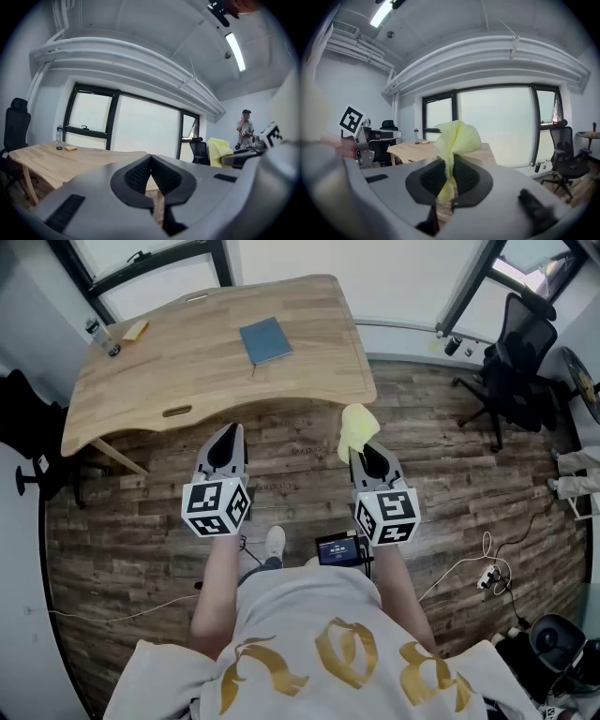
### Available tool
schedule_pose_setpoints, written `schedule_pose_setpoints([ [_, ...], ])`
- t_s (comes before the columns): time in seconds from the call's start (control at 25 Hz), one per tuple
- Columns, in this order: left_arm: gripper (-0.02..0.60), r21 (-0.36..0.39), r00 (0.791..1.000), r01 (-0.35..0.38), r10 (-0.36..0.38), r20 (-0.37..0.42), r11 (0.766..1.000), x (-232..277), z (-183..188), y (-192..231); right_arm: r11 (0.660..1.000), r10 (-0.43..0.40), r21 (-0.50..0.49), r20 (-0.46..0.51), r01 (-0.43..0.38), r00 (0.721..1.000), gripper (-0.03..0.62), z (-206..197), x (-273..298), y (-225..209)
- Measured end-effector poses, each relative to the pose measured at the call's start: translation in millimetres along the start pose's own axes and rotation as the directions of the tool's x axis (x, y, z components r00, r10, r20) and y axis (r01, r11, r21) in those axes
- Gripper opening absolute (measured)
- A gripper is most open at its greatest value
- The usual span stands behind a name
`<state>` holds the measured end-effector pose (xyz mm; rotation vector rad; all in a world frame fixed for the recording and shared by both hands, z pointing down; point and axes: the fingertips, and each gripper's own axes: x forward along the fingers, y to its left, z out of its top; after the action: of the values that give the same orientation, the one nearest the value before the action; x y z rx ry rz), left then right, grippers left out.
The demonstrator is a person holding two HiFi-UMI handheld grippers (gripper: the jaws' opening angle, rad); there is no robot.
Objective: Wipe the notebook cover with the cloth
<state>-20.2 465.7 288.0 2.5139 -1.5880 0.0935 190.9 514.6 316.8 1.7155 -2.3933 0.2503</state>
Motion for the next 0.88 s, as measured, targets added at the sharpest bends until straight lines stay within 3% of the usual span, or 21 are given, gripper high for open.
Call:
schedule_pose_setpoints([
  [0.4,0.013,0.009,1.000,-0.016,0.015,0.007,1.000,-8,1,-2,0.999,-0.019,0.038,0.026,0.018,0.999,0.038,0,-10,-4],
  [0.64,0.014,-0.047,0.997,-0.039,0.042,0.063,0.998,-21,1,-11,0.999,0.013,0.037,0.096,-0.016,0.995,0.038,7,-33,-8],
  [0.88,0.014,-0.011,0.996,-0.055,0.056,0.065,0.998,-18,5,-12,1.000,0.015,0.019,0.101,-0.017,0.995,0.038,12,-36,-11],
])
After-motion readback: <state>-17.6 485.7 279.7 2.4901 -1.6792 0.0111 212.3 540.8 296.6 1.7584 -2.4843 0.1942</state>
